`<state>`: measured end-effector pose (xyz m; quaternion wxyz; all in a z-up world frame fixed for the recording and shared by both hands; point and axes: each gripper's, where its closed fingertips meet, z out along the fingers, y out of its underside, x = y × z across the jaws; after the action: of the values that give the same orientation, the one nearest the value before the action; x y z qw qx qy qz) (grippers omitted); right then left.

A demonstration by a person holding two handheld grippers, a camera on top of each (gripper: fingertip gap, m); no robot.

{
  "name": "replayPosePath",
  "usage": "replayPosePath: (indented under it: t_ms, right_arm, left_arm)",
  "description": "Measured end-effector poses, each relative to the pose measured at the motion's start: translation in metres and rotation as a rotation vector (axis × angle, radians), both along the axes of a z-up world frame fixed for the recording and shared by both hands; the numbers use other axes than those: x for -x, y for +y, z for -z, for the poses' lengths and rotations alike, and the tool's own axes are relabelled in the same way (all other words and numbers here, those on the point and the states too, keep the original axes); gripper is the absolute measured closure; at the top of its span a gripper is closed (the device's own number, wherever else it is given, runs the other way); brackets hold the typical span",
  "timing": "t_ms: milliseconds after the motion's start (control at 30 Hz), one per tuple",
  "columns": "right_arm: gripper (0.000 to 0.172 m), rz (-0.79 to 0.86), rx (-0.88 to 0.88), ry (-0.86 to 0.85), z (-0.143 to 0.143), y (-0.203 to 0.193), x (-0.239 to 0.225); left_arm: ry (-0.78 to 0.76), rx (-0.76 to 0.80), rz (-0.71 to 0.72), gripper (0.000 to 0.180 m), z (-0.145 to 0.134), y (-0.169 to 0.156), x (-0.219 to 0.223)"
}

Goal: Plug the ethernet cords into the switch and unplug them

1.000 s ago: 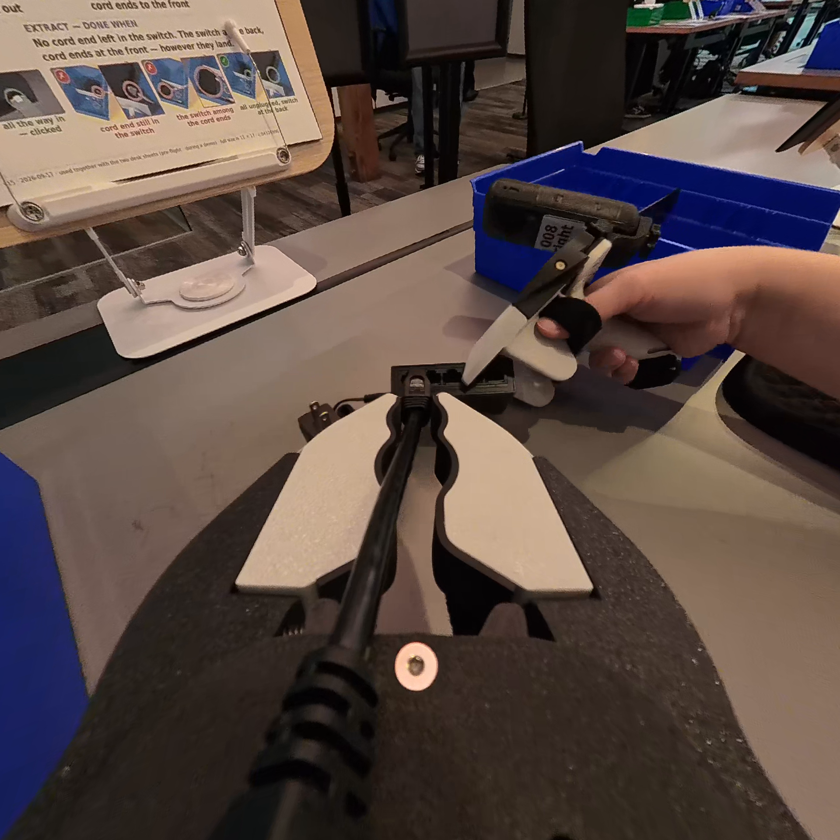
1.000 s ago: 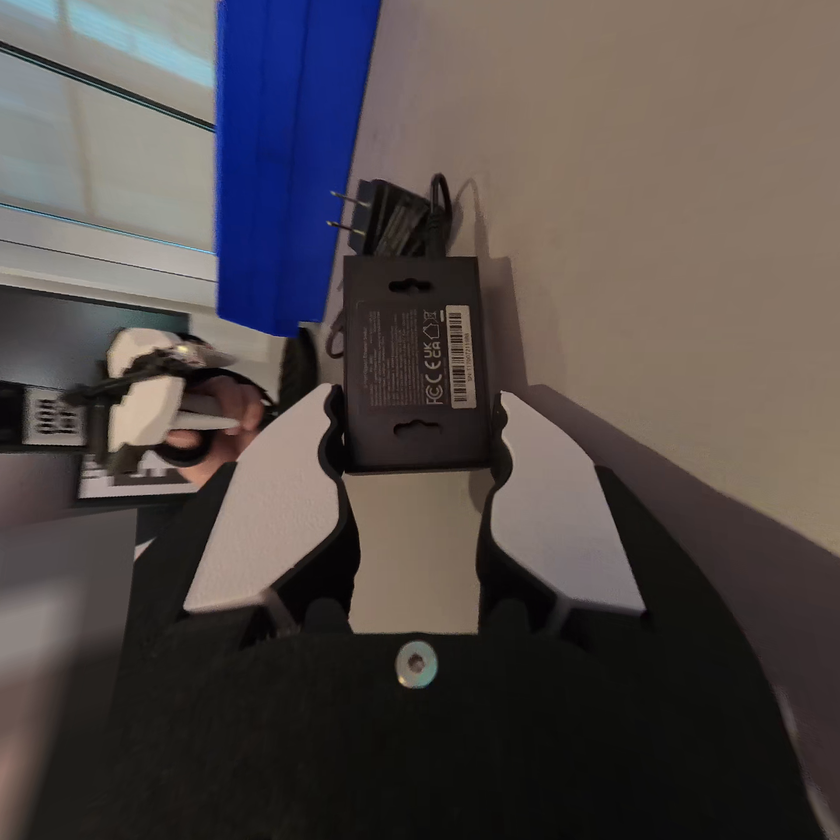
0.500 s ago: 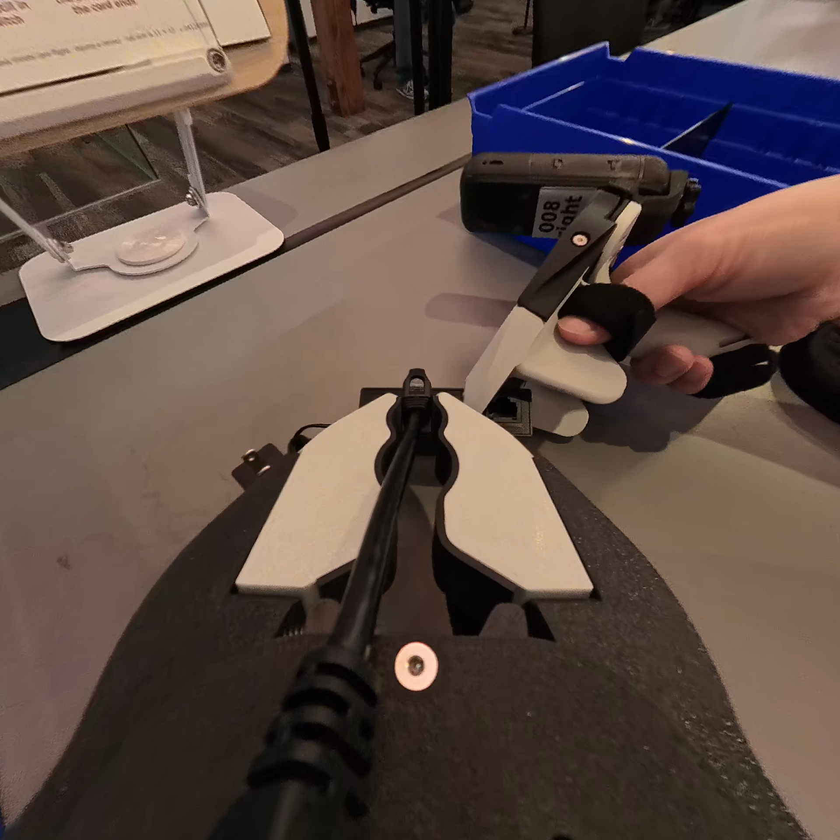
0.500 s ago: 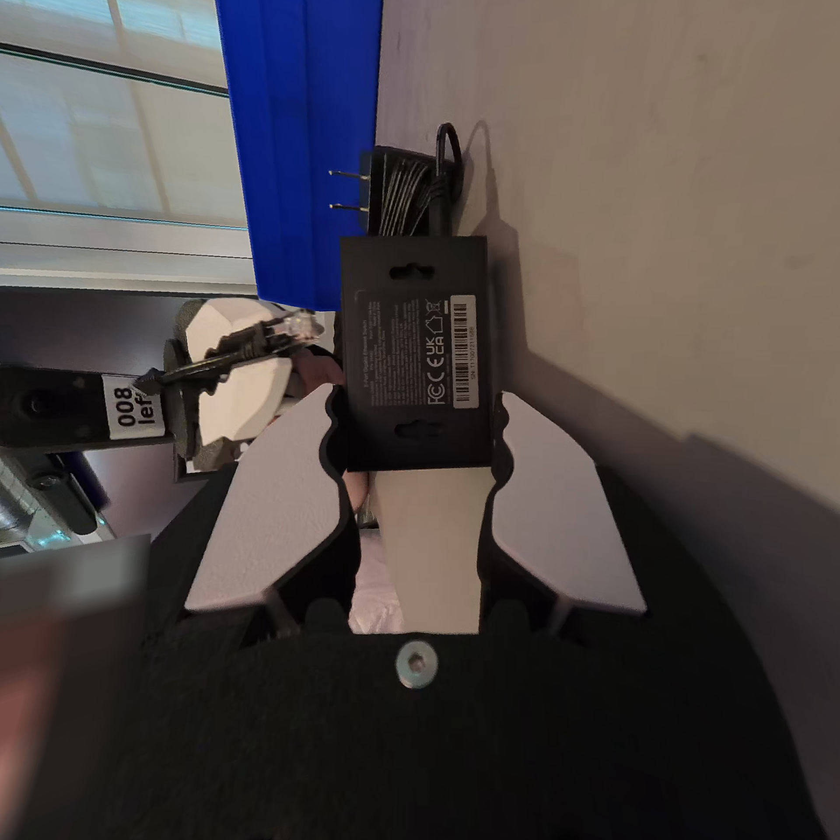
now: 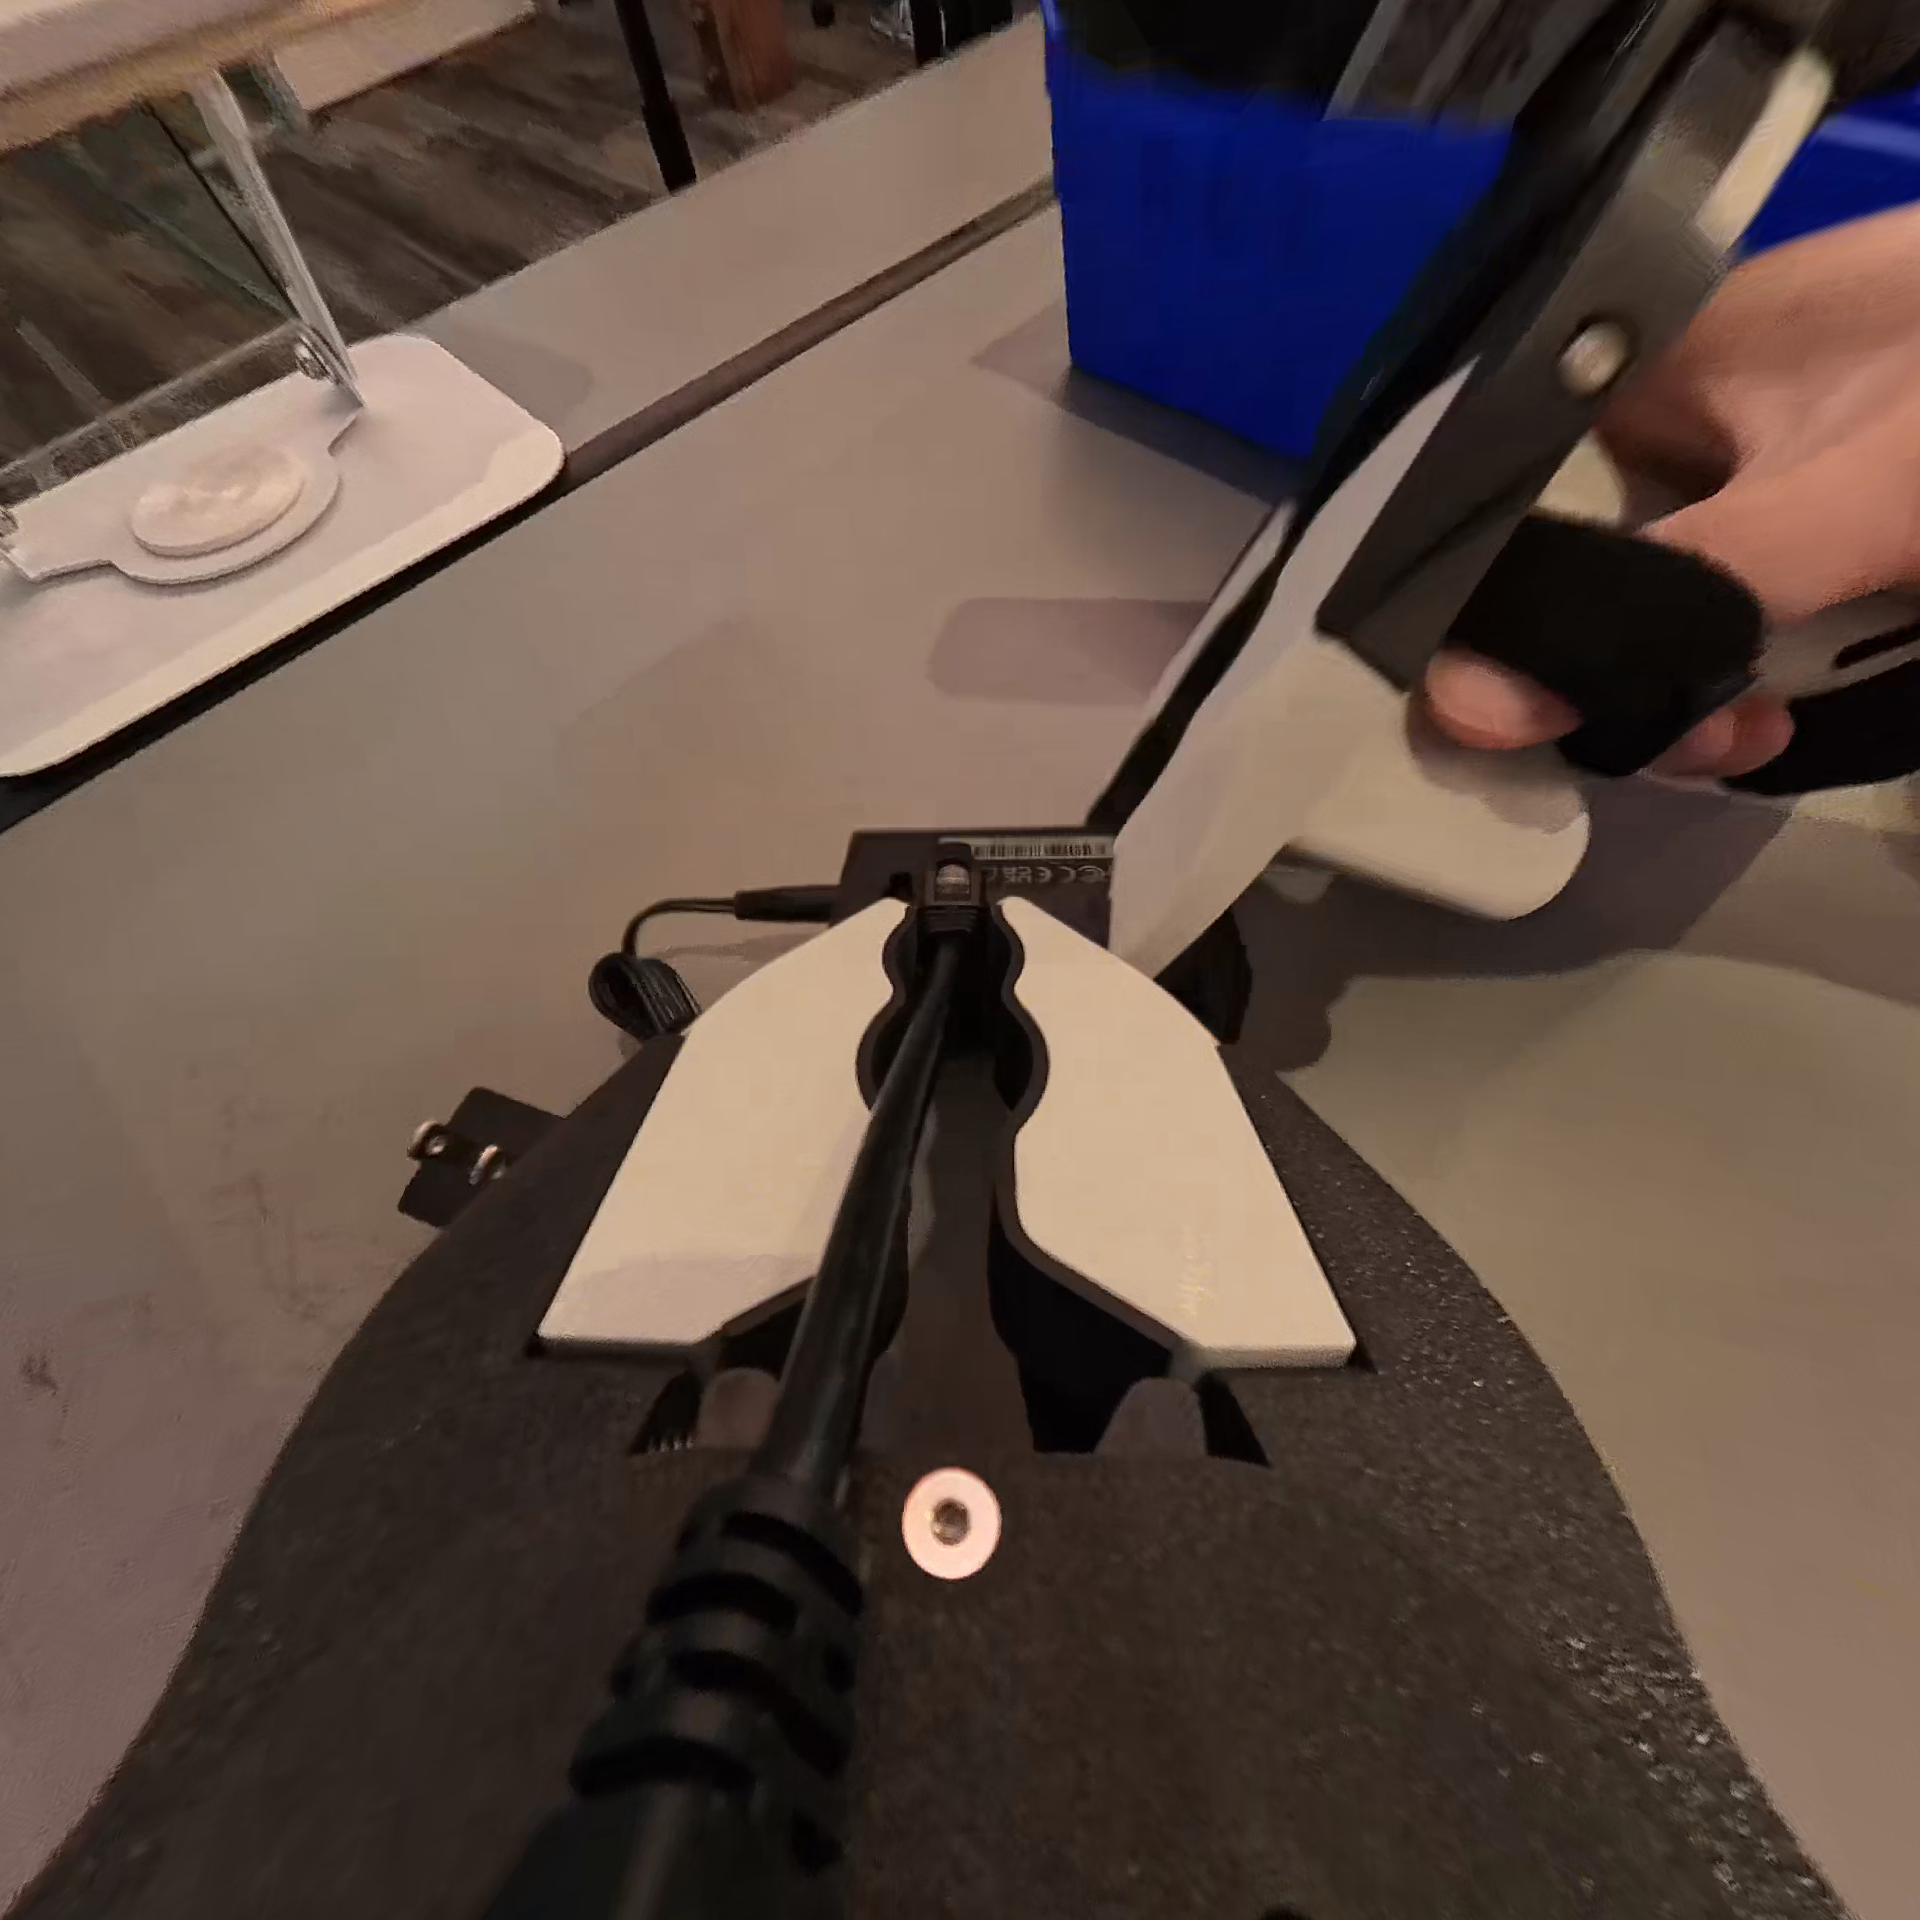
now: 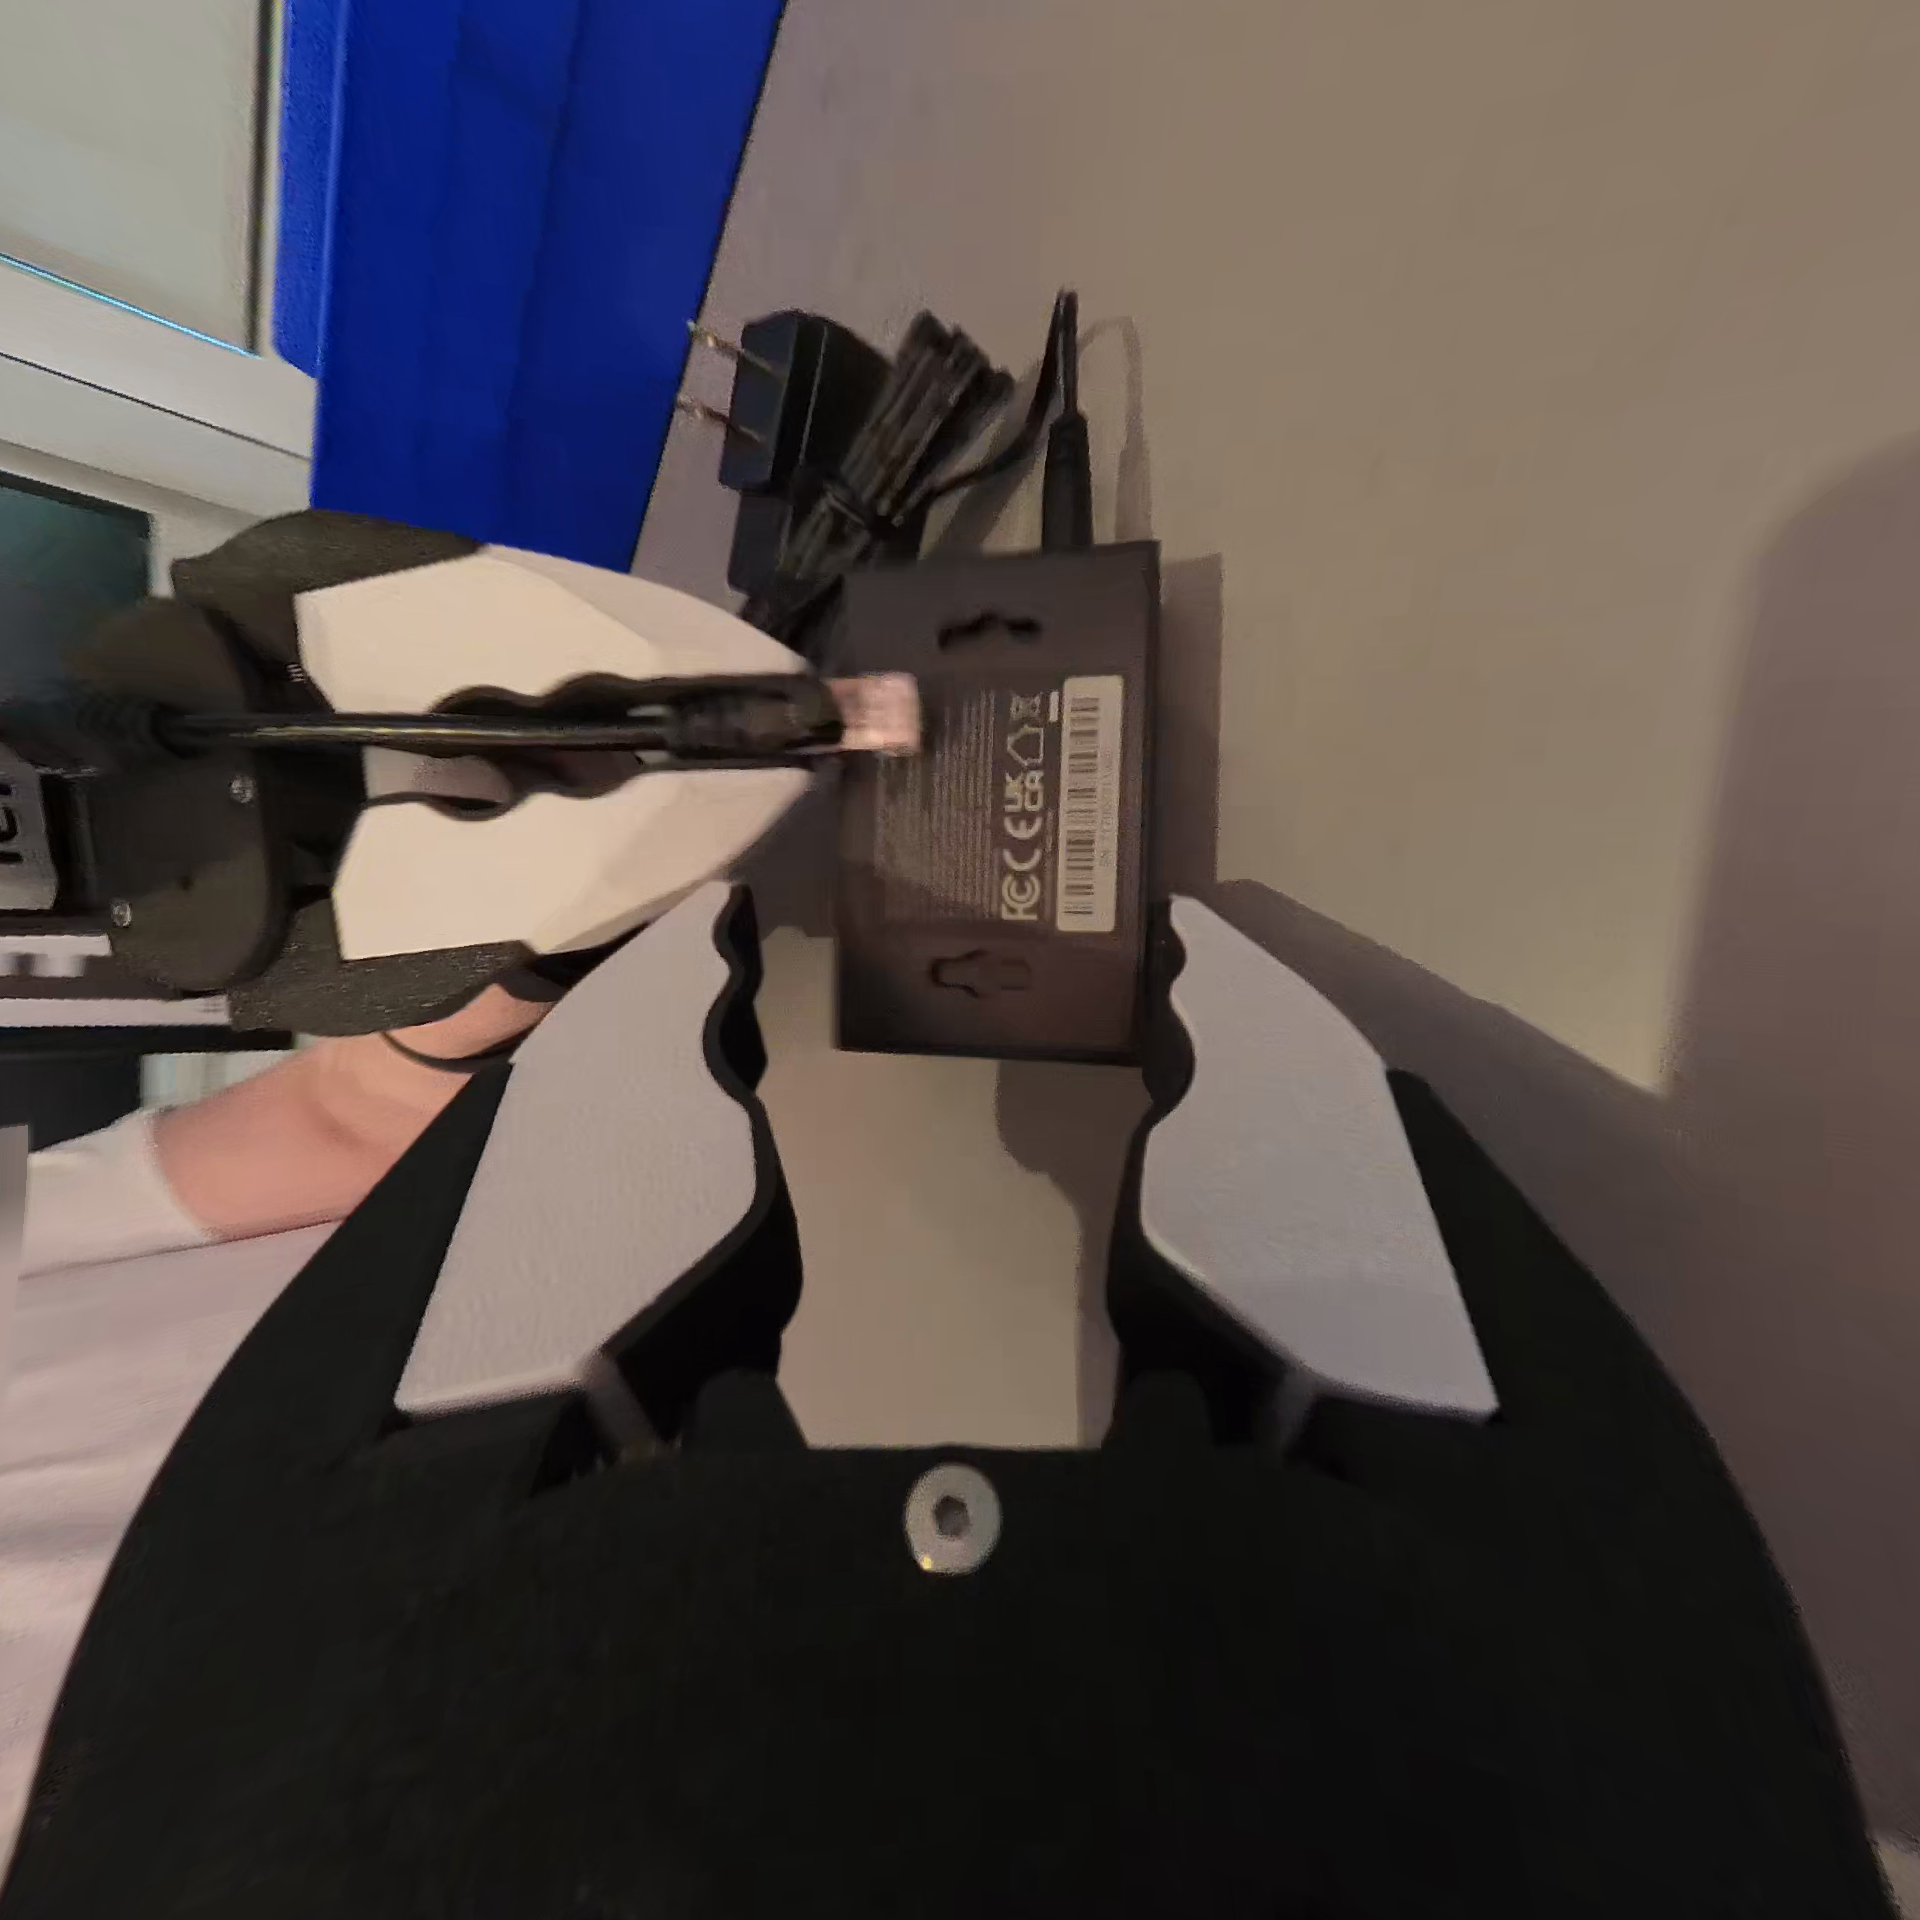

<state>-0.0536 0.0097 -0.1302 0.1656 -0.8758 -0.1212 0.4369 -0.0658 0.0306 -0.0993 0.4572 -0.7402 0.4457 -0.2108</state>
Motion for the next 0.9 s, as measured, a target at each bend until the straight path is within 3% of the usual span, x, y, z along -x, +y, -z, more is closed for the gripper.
replayPosePath:
  t_ms: [233, 300, 467, 567, 600, 633, 767, 900]
  right_arm:
    - [0.112, 0.023, -0.231, -0.051, -0.015, 0.002, -0.010]
    - [0.109, 0.016, -0.345, -0.126, -0.018, 0.000, -0.014]
    - [0.080, 0.003, -0.569, -0.452, 0.003, -0.010, -0.012]
    - [0.086, 0.060, -0.604, -0.565, 0.023, -0.003, -0.013]
    - [0.095, 0.080, -0.601, -0.580, 0.028, 0.000, -0.014]
    - [0.109, 0.069, -0.600, -0.572, 0.029, 0.000, -0.011]
    - [0.110, 0.033, -0.527, -0.424, 0.022, -0.006, 0.003]
    - [0.111, 0.098, -0.204, 0.029, 0.001, -0.022, 0.022]
  left_arm:
    - [0.033, -0.004, 0.013, 0.169, 0.011, 0.000, -0.008]
    - [0.021, 0.008, 0.007, 0.169, 0.011, 0.001, -0.006]
    - [-0.015, 0.018, -0.011, 0.169, 0.006, 0.003, 0.000]
    - [-0.051, 0.008, -0.025, 0.169, -0.005, 0.004, 0.007]
    - [-0.061, -0.001, -0.032, 0.169, -0.009, 0.005, 0.011]
    - [-0.072, -0.012, -0.042, 0.170, -0.014, 0.006, 0.016]
    - [-0.131, -0.033, -0.082, 0.169, -0.031, 0.012, 0.040]
    - [-0.180, -0.030, -0.085, 0.169, -0.045, 0.010, 0.055]
